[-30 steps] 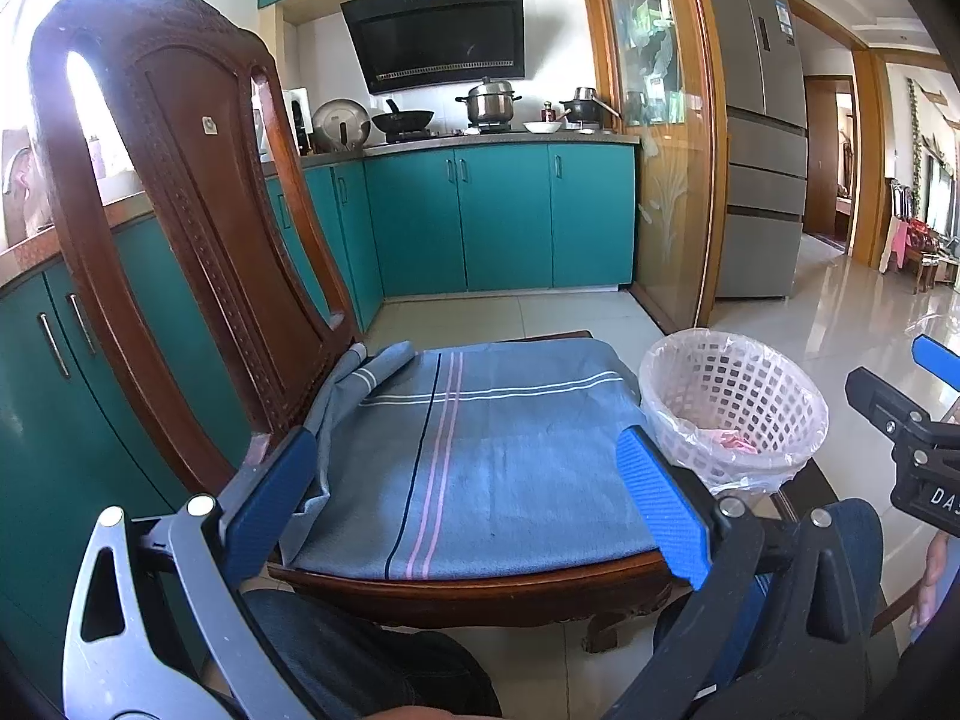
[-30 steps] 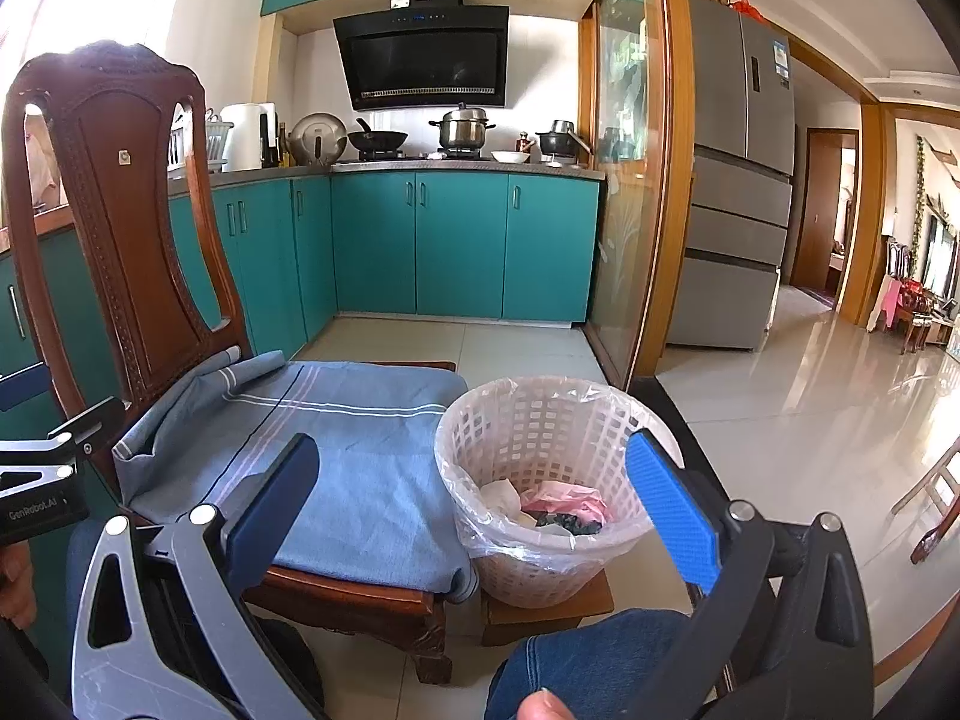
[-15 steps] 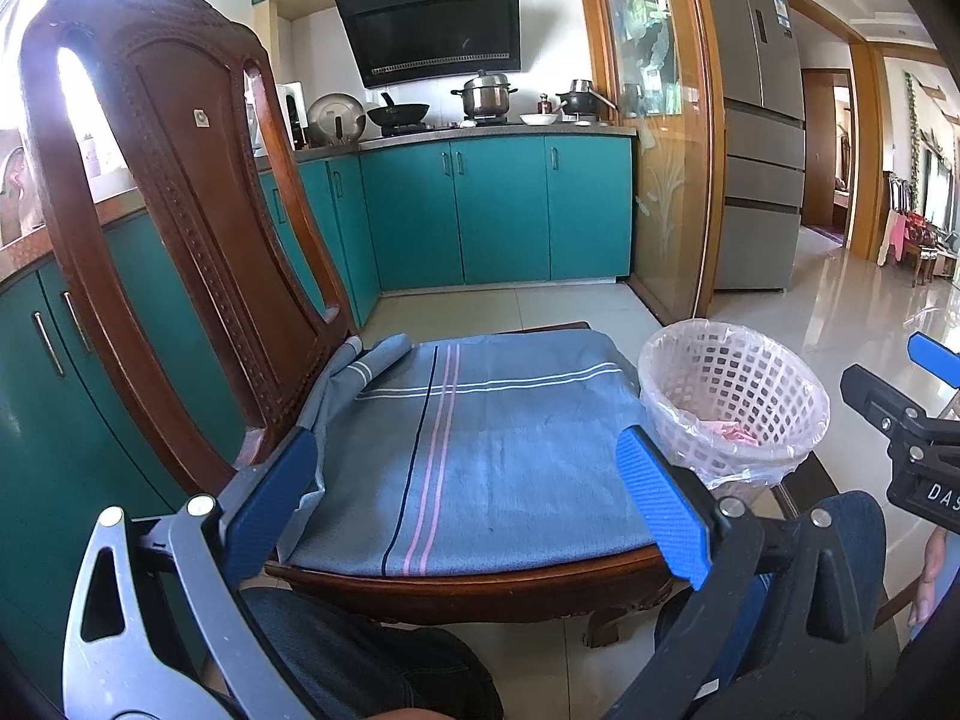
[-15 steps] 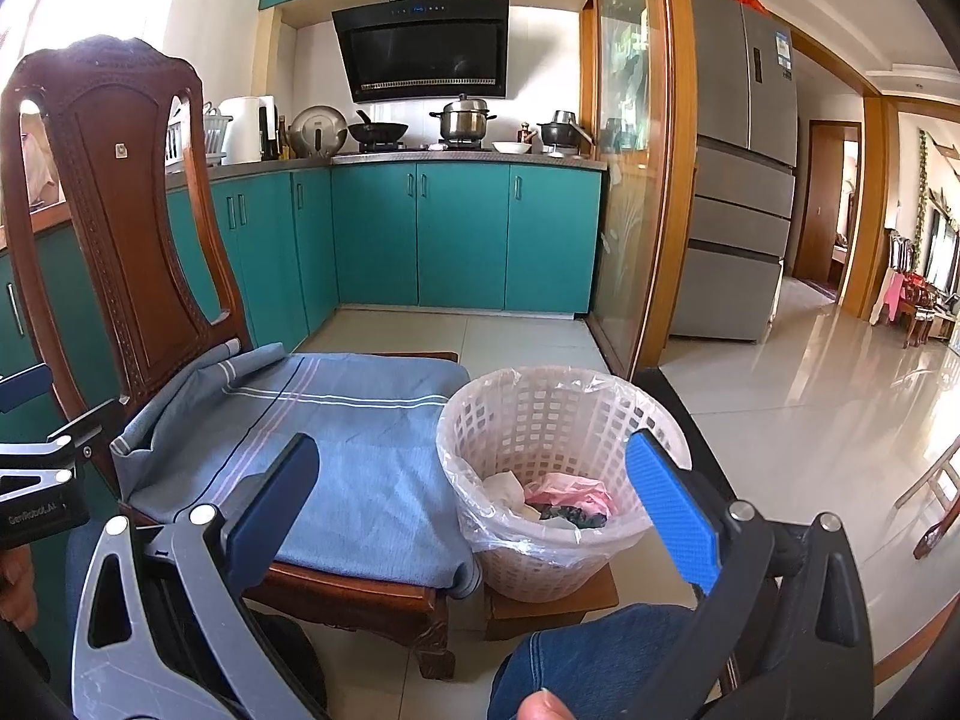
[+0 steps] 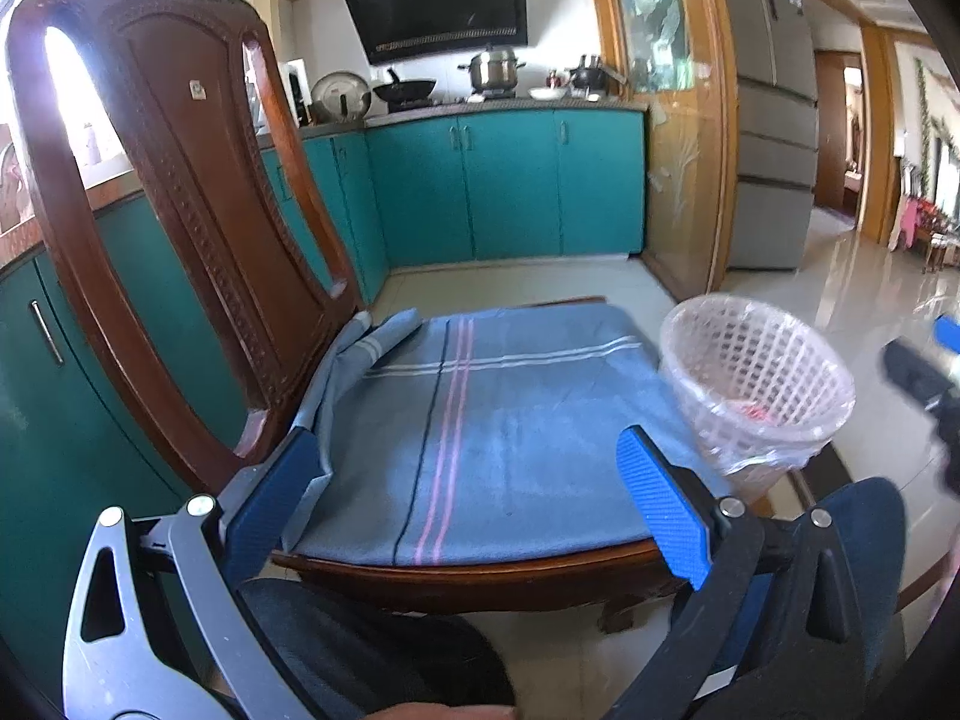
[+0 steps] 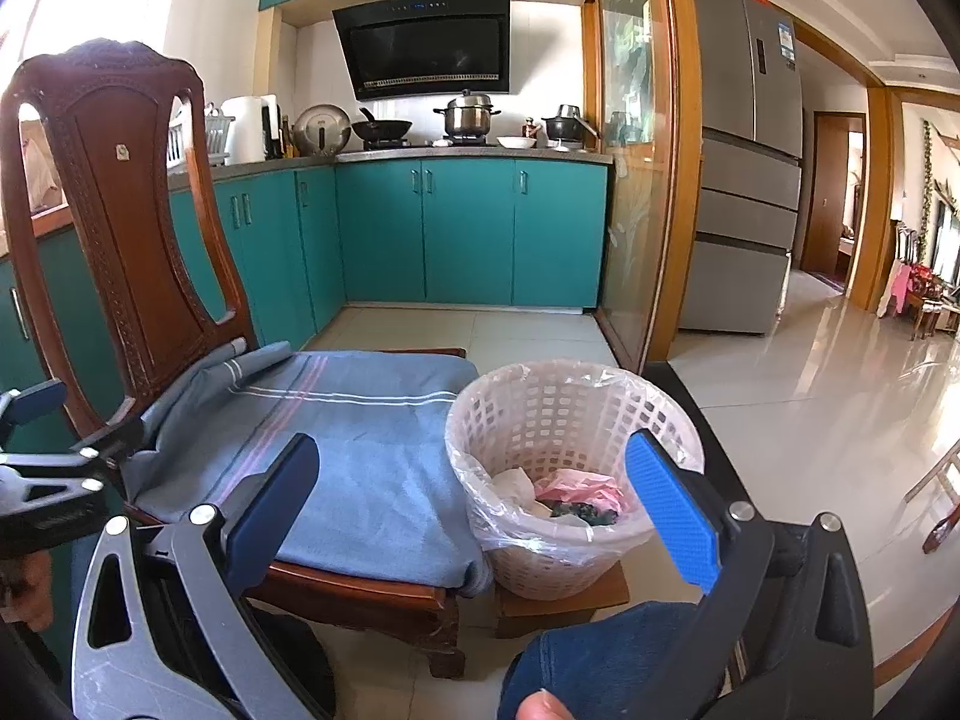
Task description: Collect trash
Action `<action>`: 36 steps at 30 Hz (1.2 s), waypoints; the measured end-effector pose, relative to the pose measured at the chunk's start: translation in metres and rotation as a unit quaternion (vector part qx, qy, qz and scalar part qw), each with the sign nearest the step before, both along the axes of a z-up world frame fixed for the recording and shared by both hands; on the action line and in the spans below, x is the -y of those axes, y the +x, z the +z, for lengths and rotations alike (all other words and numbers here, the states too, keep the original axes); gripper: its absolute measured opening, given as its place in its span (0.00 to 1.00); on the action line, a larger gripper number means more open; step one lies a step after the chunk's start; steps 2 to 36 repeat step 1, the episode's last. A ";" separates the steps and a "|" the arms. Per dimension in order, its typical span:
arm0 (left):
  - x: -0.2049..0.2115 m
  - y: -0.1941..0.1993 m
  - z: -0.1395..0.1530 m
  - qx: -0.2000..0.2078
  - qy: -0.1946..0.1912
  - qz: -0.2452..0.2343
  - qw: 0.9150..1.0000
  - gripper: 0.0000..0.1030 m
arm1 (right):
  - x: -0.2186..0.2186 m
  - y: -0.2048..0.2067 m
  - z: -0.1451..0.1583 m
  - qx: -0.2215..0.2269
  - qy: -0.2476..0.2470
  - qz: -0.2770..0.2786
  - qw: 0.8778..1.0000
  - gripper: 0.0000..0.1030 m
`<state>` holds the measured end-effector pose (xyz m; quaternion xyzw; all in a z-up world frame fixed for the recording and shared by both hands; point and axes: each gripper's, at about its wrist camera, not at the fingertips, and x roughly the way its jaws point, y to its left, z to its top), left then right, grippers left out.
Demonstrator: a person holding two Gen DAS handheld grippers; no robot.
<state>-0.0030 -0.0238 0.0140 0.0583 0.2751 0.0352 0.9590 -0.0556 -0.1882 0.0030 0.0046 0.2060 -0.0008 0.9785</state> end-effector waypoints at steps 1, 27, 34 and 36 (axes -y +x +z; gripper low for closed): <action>-0.003 0.004 -0.005 -0.002 0.008 0.005 1.000 0.97 | -0.001 0.000 0.001 0.002 0.004 0.006 1.000 0.97; -0.003 0.004 -0.005 -0.002 0.008 0.005 1.000 0.97 | -0.001 0.000 0.001 0.002 0.004 0.006 1.000 0.97; -0.003 0.004 -0.005 -0.002 0.008 0.005 1.000 0.97 | -0.001 0.000 0.001 0.002 0.004 0.006 1.000 0.97; -0.003 0.004 -0.005 -0.002 0.008 0.005 1.000 0.97 | -0.001 0.000 0.001 0.002 0.004 0.006 1.000 0.97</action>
